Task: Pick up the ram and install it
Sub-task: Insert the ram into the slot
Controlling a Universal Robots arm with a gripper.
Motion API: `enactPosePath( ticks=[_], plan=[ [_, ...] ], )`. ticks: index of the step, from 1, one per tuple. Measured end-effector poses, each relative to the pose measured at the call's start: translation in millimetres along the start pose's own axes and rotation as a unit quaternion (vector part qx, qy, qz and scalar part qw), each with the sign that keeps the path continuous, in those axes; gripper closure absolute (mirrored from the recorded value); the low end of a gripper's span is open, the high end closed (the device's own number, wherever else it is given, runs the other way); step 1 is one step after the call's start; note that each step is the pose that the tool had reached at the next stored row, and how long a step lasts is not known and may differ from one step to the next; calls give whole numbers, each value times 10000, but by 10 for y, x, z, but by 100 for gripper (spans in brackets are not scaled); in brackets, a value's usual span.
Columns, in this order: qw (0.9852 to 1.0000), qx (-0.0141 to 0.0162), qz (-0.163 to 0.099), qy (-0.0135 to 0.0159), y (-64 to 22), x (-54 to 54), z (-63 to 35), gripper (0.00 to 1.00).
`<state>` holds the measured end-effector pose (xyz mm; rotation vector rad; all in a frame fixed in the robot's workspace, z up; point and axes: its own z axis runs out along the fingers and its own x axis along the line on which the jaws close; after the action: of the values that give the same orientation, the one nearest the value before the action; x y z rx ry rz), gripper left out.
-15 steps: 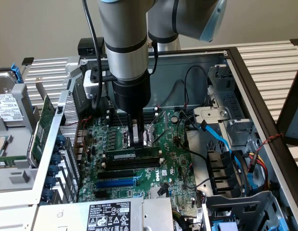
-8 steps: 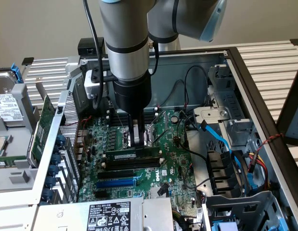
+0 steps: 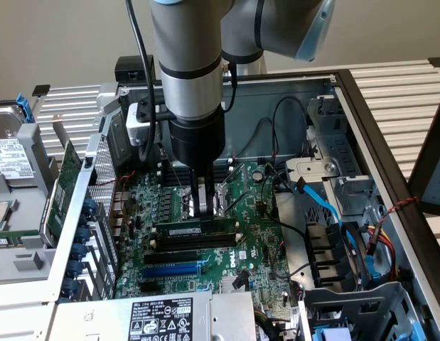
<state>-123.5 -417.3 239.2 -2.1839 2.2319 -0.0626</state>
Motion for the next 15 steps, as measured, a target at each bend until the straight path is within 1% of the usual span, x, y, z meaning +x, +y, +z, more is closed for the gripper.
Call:
enactPosePath(
  ticks=[10, 15],
  plan=[
    [10000, 0, -1, 0, 6, -12, 12, 87],
    [10000, 0, 1, 0, 17, -13, 33, 87]
  ],
)
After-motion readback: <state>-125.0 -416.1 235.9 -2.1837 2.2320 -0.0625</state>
